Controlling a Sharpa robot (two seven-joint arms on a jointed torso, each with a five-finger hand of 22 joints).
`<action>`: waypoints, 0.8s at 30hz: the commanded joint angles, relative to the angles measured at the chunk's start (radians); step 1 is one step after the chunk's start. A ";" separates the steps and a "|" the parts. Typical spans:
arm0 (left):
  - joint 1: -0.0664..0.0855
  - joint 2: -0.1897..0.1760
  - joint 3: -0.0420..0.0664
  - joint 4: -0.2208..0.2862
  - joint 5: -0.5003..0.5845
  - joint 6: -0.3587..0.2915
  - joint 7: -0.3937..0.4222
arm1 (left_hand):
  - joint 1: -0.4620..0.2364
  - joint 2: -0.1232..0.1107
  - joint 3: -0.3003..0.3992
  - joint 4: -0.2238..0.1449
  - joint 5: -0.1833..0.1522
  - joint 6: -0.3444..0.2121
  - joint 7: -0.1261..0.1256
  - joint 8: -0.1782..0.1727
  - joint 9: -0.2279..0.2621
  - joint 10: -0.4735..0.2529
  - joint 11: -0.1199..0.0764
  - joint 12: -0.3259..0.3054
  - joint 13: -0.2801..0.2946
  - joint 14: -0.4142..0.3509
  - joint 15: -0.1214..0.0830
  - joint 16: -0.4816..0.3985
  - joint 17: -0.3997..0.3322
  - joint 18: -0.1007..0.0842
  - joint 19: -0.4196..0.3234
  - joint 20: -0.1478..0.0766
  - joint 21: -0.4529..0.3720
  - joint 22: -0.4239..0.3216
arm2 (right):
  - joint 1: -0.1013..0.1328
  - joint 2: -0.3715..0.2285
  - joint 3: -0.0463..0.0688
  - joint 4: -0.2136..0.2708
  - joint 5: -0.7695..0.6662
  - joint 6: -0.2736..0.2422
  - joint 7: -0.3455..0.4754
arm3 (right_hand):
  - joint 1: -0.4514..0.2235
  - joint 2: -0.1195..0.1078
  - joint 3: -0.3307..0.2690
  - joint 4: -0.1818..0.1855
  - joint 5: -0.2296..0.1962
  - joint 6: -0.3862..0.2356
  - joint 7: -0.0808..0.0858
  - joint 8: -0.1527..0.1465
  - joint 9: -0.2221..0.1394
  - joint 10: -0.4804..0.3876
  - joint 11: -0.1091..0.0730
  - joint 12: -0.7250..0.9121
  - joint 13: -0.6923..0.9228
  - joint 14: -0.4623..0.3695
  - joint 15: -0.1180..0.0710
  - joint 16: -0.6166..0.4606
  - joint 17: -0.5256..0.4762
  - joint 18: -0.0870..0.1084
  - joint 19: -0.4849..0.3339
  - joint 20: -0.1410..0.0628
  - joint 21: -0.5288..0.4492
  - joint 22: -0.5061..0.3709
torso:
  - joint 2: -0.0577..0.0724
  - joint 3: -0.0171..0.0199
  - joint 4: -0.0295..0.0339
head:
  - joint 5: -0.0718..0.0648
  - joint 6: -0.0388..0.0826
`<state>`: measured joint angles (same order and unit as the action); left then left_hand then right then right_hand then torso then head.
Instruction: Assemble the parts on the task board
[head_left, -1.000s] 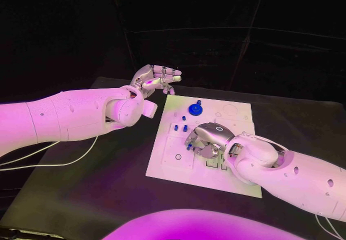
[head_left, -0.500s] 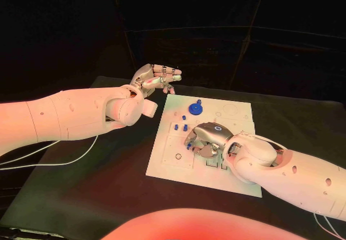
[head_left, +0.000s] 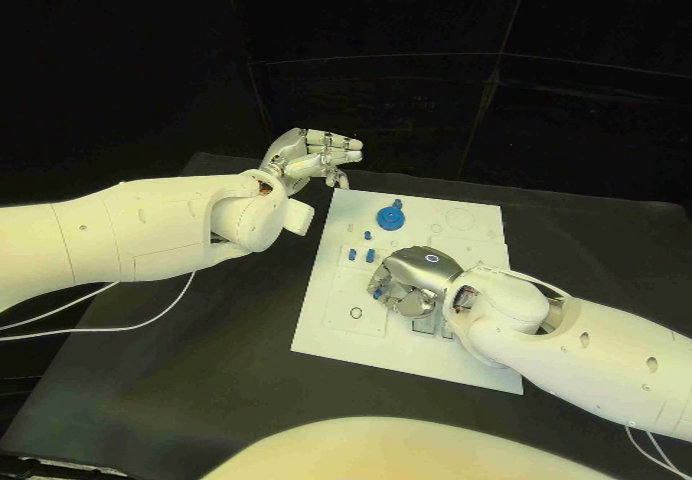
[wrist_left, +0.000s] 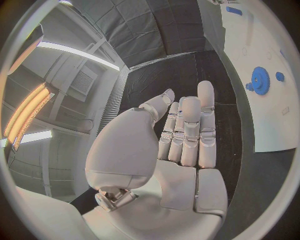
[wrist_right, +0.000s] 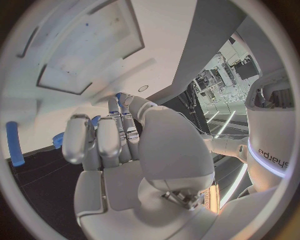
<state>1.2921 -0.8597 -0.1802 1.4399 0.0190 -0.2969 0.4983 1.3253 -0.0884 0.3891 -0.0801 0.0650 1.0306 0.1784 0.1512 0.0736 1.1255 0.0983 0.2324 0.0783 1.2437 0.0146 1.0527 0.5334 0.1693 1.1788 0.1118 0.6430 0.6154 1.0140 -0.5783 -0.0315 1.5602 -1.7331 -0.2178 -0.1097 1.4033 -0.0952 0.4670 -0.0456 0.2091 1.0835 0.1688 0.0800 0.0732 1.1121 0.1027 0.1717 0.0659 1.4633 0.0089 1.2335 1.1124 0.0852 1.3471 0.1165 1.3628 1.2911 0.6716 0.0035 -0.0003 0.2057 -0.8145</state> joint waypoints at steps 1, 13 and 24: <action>0.001 0.000 0.001 0.001 0.002 0.013 0.000 | -0.002 0.007 -0.007 -0.001 0.005 -0.007 -0.004 0.000 -0.001 -0.009 0.001 0.006 -0.002 -0.005 -0.001 -0.005 -0.001 0.013 0.005 0.000 -0.007 -0.002 | 0.001 0.000 -0.001 -0.002 -0.021 0.015 -0.012 | -0.013 -0.005 0.001 -0.002 -0.007 -0.023 0.007 -0.012 -0.004 -0.032 0.005 -0.017 -0.003 0.028 0.010 -0.005 -0.015 -0.005 -0.019 0.005 -0.016 -0.021 | 0.000 0.0004 0.0010 | 0.001 0.001; 0.001 0.001 0.001 -0.002 0.002 0.017 -0.008 | -0.003 0.007 -0.011 0.000 0.005 -0.012 -0.002 -0.001 -0.002 -0.014 0.003 0.006 -0.002 -0.007 0.000 -0.007 -0.004 0.013 0.005 0.001 -0.009 -0.004 | 0.001 -0.011 -0.001 0.009 -0.021 -0.056 -0.004 | -0.039 -0.029 -0.011 -0.002 -0.023 -0.108 0.031 -0.019 -0.009 -0.119 0.032 -0.051 -0.003 0.011 0.032 -0.039 -0.072 0.013 -0.077 0.028 -0.071 -0.089 | -0.001 0.0021 -0.0003 | -0.001 0.008; 0.000 0.011 0.000 -0.014 0.002 0.035 -0.009 | -0.005 0.006 -0.015 0.001 0.005 -0.015 0.000 -0.002 -0.002 -0.018 0.005 0.007 -0.003 -0.008 0.001 -0.006 -0.005 0.013 0.006 0.002 -0.011 -0.005 | 0.003 -0.113 0.000 0.120 0.007 -0.161 0.004 | -0.039 -0.029 -0.023 -0.006 -0.022 -0.139 0.017 -0.017 -0.008 -0.125 0.024 -0.038 0.000 0.009 0.028 -0.041 -0.083 0.019 -0.091 0.027 -0.087 -0.108 | -0.004 0.0005 -0.0016 | -0.026 0.037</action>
<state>1.2919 -0.8494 -0.1807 1.4271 0.0191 -0.2826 0.4881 1.3253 -0.0884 0.3806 -0.0773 0.0650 1.0217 0.1801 0.1512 0.0729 1.1129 0.1038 0.2324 0.0763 1.2438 0.0145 1.0527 0.5291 0.1691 1.1787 0.1117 0.6359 0.6115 1.0134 -0.6743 -0.0323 1.6606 -1.7399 -0.3225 -0.1078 1.3709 -0.1231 0.4492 -0.0530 0.1894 0.9477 0.1873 0.0658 0.0646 0.9858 0.1340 0.1305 0.0651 1.4667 0.0341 1.1984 1.0305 0.0852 1.2630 0.1427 1.2805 1.1843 0.6686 0.0050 0.0002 0.1871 -0.7849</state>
